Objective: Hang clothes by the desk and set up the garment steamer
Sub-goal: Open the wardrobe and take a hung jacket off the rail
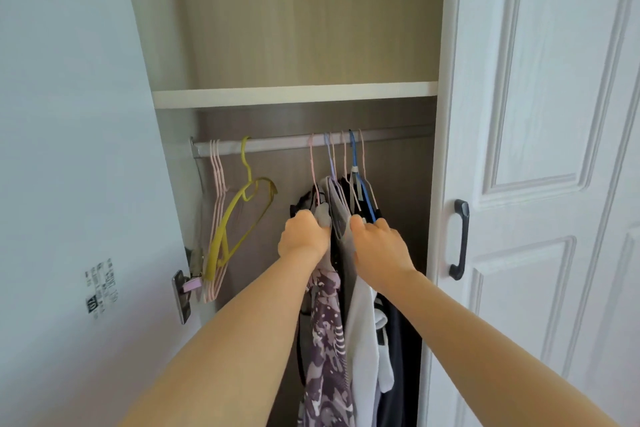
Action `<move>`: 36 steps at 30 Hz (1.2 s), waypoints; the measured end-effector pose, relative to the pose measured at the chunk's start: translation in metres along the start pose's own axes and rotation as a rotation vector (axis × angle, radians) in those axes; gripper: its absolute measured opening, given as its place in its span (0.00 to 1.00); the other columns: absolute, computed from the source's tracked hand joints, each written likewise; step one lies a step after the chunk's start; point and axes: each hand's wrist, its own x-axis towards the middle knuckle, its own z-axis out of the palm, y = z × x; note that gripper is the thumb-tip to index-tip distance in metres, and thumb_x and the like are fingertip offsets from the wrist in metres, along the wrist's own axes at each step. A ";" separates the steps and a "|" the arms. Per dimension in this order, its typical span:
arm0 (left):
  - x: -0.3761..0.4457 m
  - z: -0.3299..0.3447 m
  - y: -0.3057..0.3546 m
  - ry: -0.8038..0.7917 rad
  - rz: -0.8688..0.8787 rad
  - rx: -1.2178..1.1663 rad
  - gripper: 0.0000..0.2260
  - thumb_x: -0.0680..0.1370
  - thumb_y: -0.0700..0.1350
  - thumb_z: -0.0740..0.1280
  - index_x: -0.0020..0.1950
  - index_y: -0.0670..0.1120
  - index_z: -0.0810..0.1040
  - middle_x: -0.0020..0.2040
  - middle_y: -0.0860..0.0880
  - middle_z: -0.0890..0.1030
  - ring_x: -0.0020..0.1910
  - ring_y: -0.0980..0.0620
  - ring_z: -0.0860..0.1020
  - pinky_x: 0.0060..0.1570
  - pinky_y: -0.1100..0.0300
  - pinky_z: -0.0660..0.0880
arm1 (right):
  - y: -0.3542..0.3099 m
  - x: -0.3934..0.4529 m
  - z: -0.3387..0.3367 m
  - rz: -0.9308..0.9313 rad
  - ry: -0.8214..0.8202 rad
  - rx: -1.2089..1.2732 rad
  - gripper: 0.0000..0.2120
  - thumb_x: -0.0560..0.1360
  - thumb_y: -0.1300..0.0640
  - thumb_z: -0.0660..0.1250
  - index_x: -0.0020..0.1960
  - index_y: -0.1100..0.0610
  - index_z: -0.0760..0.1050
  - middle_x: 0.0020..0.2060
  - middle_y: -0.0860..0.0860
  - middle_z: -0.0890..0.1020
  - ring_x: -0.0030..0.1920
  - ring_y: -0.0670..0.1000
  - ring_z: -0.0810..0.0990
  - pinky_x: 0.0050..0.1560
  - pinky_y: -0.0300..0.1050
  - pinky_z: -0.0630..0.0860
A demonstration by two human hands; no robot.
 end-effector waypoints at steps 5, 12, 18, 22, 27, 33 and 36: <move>0.038 0.005 0.008 -0.036 -0.088 -0.283 0.12 0.77 0.48 0.65 0.52 0.40 0.80 0.49 0.41 0.81 0.45 0.43 0.78 0.38 0.57 0.71 | -0.006 0.029 0.005 0.082 0.100 0.000 0.17 0.77 0.57 0.65 0.64 0.58 0.67 0.58 0.56 0.77 0.61 0.58 0.73 0.58 0.51 0.75; 0.075 0.005 0.015 -0.094 -0.183 -0.596 0.06 0.74 0.38 0.69 0.50 0.39 0.81 0.44 0.40 0.80 0.46 0.43 0.79 0.51 0.51 0.78 | -0.014 0.057 0.013 0.187 0.105 0.094 0.11 0.77 0.62 0.63 0.59 0.59 0.72 0.57 0.57 0.76 0.61 0.57 0.72 0.57 0.49 0.75; 0.084 0.003 0.019 -0.160 -0.285 -0.722 0.06 0.74 0.37 0.67 0.49 0.36 0.79 0.37 0.42 0.76 0.34 0.47 0.72 0.31 0.59 0.69 | -0.030 0.069 0.015 0.248 0.073 0.124 0.11 0.77 0.63 0.60 0.60 0.61 0.71 0.57 0.58 0.76 0.60 0.58 0.72 0.54 0.50 0.73; 0.090 -0.006 0.023 -0.156 -0.296 -0.734 0.08 0.77 0.35 0.62 0.38 0.38 0.74 0.35 0.42 0.73 0.34 0.46 0.72 0.37 0.56 0.72 | -0.035 0.074 0.009 0.270 0.130 0.296 0.09 0.77 0.63 0.59 0.56 0.62 0.72 0.54 0.58 0.77 0.58 0.58 0.73 0.54 0.51 0.74; 0.091 -0.025 0.026 -0.114 -0.265 -0.776 0.05 0.76 0.38 0.64 0.44 0.38 0.78 0.44 0.39 0.77 0.47 0.42 0.76 0.47 0.52 0.74 | -0.033 0.086 -0.014 0.330 0.208 0.546 0.05 0.75 0.67 0.60 0.48 0.64 0.73 0.48 0.61 0.77 0.52 0.60 0.76 0.51 0.55 0.76; 0.073 -0.024 0.017 -0.101 -0.211 -0.941 0.10 0.79 0.39 0.62 0.38 0.44 0.76 0.36 0.46 0.77 0.36 0.49 0.73 0.43 0.56 0.71 | -0.034 0.067 -0.021 0.325 0.215 0.583 0.07 0.75 0.67 0.60 0.51 0.62 0.73 0.50 0.58 0.76 0.51 0.58 0.75 0.53 0.57 0.76; 0.052 -0.022 0.015 -0.123 -0.209 -0.943 0.08 0.79 0.40 0.64 0.41 0.45 0.77 0.36 0.47 0.78 0.34 0.52 0.73 0.35 0.59 0.69 | -0.037 0.049 -0.023 0.307 0.202 0.611 0.08 0.76 0.66 0.59 0.53 0.61 0.73 0.51 0.56 0.75 0.50 0.56 0.76 0.52 0.55 0.77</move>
